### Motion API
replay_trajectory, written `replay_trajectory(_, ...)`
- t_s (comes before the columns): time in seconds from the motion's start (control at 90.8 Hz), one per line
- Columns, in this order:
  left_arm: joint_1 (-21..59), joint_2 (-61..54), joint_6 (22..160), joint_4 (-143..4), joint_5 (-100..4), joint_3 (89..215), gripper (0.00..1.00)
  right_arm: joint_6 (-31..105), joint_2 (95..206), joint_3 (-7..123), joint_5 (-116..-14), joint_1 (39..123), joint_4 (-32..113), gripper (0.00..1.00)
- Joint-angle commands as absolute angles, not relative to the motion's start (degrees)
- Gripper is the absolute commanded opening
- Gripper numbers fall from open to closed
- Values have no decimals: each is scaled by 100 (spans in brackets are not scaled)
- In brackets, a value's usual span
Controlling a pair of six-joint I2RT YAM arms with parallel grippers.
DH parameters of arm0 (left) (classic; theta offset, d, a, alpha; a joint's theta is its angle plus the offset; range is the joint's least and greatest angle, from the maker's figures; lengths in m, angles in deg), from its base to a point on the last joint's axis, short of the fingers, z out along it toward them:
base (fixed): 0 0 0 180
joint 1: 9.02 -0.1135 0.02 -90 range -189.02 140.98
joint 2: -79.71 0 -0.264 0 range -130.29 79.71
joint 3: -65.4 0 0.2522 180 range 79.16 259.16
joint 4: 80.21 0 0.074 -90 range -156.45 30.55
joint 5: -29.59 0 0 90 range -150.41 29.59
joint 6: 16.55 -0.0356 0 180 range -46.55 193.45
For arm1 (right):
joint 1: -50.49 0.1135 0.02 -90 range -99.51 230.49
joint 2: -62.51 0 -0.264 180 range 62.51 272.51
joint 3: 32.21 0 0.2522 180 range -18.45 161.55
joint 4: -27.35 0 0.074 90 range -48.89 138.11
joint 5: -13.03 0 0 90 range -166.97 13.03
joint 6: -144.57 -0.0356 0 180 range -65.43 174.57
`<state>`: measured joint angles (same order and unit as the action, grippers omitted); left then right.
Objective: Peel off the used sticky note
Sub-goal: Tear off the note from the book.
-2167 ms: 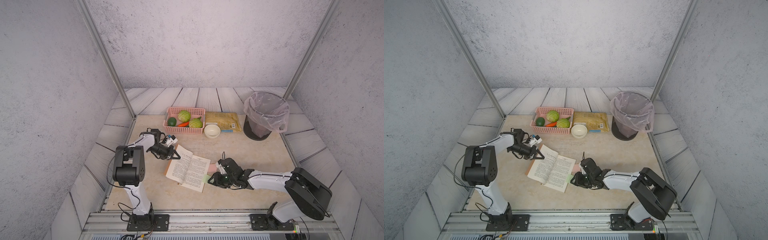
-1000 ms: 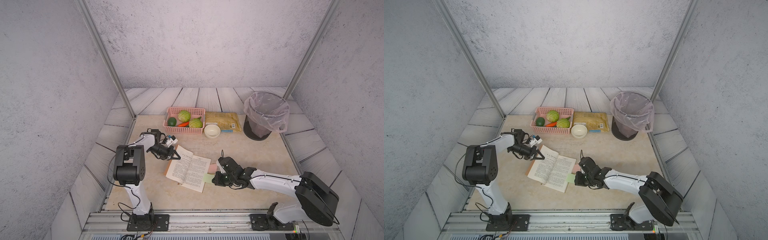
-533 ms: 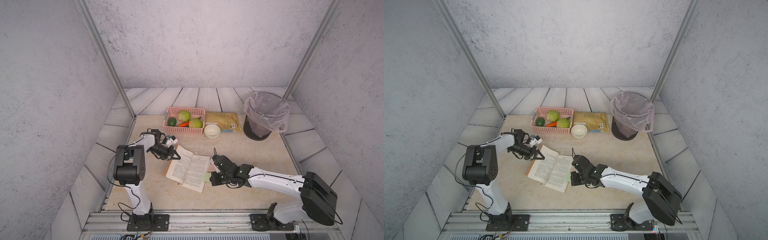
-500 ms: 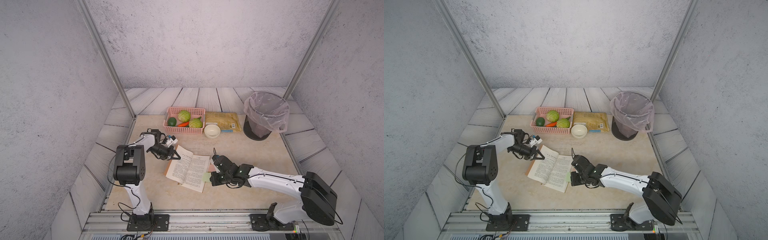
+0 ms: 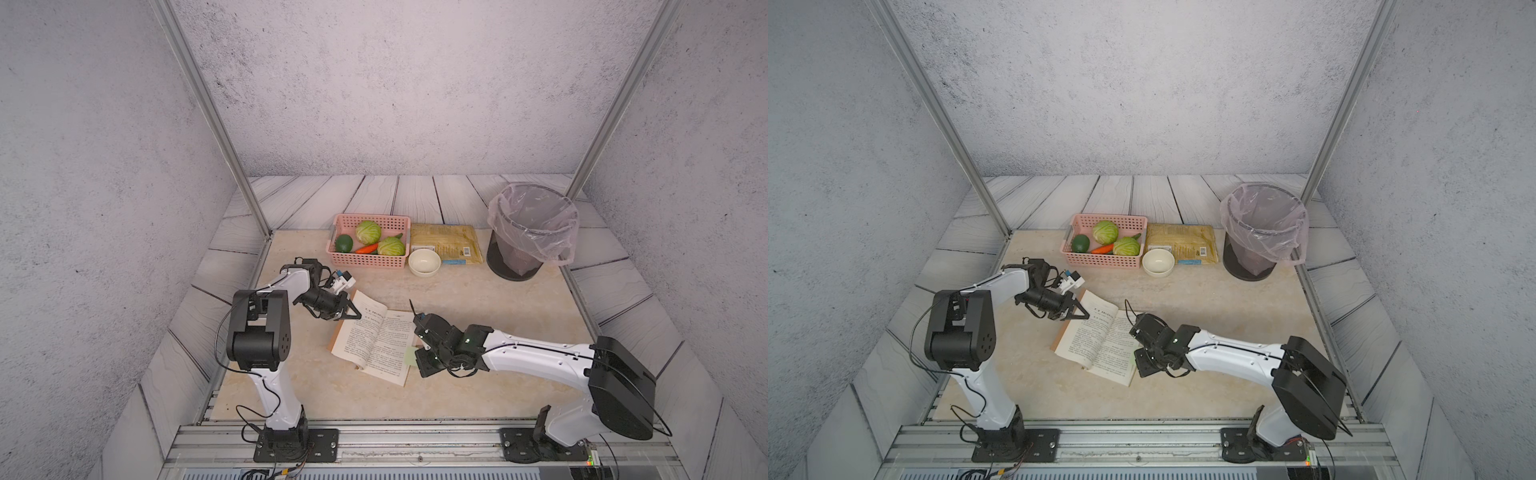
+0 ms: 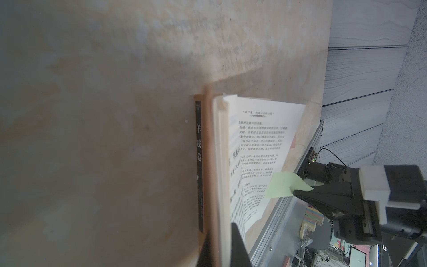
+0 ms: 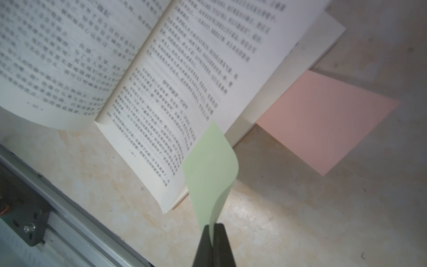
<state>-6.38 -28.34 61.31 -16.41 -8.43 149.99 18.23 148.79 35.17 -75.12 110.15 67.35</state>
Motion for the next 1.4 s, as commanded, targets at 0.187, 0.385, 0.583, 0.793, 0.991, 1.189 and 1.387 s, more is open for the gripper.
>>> replay_trajectory(0.187,-700,-2963,6114,-1654,-936,14946,0,2231,15355,4143,-7965,11501,7427,0)
replay_trajectory(0.385,-703,-2957,6106,-1644,-927,14952,0,2179,15385,4271,-8277,11558,7659,0)
replay_trajectory(0.583,-700,-2964,6106,-1650,-947,14947,0,2074,15265,4285,-8678,11555,7880,0)
replay_trajectory(0.793,-706,-2985,6101,-1657,-944,14947,0,1961,15266,4295,-8664,11489,7960,0)
replay_trajectory(0.991,-708,-2990,6097,-1660,-957,14943,0,1807,15180,4125,-8423,11308,7905,0)
replay_trajectory(1.189,-706,-2982,6097,-1653,-952,14947,0,1728,14957,3940,-8332,11222,7819,0)
replay_trajectory(1.387,-706,-2972,6090,-1645,-927,14948,0,1700,14314,3918,-8094,11206,7868,0)
